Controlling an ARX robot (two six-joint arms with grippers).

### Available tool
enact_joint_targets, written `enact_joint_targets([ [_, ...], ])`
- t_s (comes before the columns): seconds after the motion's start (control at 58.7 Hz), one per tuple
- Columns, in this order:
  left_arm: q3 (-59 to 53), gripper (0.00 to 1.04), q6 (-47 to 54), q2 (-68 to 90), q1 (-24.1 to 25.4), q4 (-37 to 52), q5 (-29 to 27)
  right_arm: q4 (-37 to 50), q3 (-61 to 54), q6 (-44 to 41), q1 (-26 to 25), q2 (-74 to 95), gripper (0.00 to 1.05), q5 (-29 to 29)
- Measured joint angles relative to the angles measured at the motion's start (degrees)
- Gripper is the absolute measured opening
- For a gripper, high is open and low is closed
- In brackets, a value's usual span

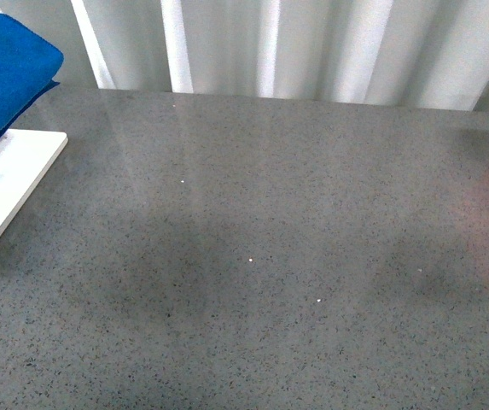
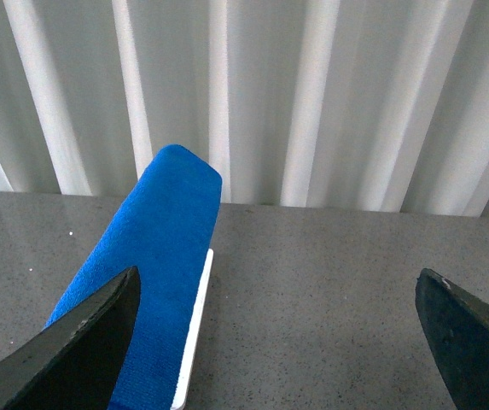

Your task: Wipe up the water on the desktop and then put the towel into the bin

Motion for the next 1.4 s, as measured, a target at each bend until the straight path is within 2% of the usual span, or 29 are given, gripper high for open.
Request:
enact_joint_targets([
  [1.38, 0.00, 0.98, 0.00, 0.00, 0.00, 0.00, 0.00, 0.00, 0.00, 0.00, 0.00, 0.00, 0.98, 0.00],
  [1.397, 0.22, 0.98, -0.66, 0.63, -0.33, -0.94, -1.16, 0.00, 0.00, 0.00, 0.00, 0.00, 0.98, 0.02],
])
